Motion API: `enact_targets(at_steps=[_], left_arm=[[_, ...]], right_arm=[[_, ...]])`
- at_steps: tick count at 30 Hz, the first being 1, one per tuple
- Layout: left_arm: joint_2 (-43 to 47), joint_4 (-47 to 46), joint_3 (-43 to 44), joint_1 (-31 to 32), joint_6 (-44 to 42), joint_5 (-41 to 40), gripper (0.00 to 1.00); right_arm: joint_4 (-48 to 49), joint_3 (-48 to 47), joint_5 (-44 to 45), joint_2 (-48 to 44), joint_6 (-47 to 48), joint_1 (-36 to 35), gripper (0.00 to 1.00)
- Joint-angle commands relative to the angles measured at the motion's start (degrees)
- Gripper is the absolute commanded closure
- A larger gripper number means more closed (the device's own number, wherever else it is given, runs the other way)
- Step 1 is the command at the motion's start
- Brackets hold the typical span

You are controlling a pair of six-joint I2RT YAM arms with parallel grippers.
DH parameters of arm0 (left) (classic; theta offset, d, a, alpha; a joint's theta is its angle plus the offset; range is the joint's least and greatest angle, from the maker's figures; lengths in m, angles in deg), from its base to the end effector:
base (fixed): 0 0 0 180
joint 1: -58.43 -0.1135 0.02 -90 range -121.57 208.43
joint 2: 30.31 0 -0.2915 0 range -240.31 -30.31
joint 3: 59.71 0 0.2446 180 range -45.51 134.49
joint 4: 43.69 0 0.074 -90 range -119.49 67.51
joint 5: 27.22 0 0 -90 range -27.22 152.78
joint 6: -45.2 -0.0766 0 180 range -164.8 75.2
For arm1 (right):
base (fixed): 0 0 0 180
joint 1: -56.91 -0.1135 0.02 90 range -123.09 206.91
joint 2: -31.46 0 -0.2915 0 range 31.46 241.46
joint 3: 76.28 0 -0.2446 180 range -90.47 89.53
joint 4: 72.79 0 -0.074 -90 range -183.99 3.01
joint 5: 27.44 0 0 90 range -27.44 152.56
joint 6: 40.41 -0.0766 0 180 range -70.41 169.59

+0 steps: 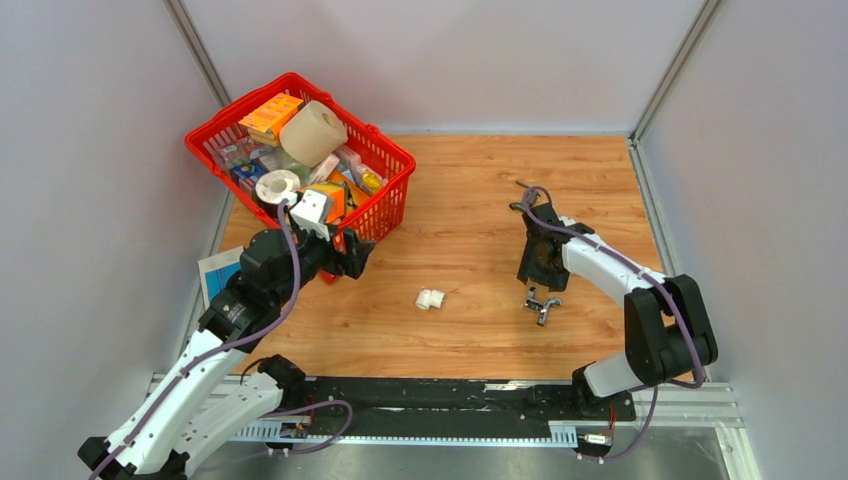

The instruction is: Install the water faucets

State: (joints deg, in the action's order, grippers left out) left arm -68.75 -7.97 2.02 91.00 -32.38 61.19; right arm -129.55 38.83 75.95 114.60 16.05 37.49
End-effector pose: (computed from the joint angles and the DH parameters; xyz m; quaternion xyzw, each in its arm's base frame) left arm 0.1388 -0.0862 0.3590 0.1278 0.7689 -0.2296 0.5828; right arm 0.2472 0.0684 0.1828 0.1361 0.9754 -0.0457 0.1675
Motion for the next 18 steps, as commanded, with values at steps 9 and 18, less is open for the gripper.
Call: enact_targets(at_steps=[9,18], left_arm=[[-1.46,-2.62,-0.16,-0.23,-0.74,2.55,0.07],[-10.5,0.63,6.6,-0.06,3.48,7.73,0.07]], right_arm=[[8.9,3.94,-8.2,5.72,-6.27,0.17,0.48],[10.57,5.0,-8.55,4.85,-6.98,0.0,0.81]])
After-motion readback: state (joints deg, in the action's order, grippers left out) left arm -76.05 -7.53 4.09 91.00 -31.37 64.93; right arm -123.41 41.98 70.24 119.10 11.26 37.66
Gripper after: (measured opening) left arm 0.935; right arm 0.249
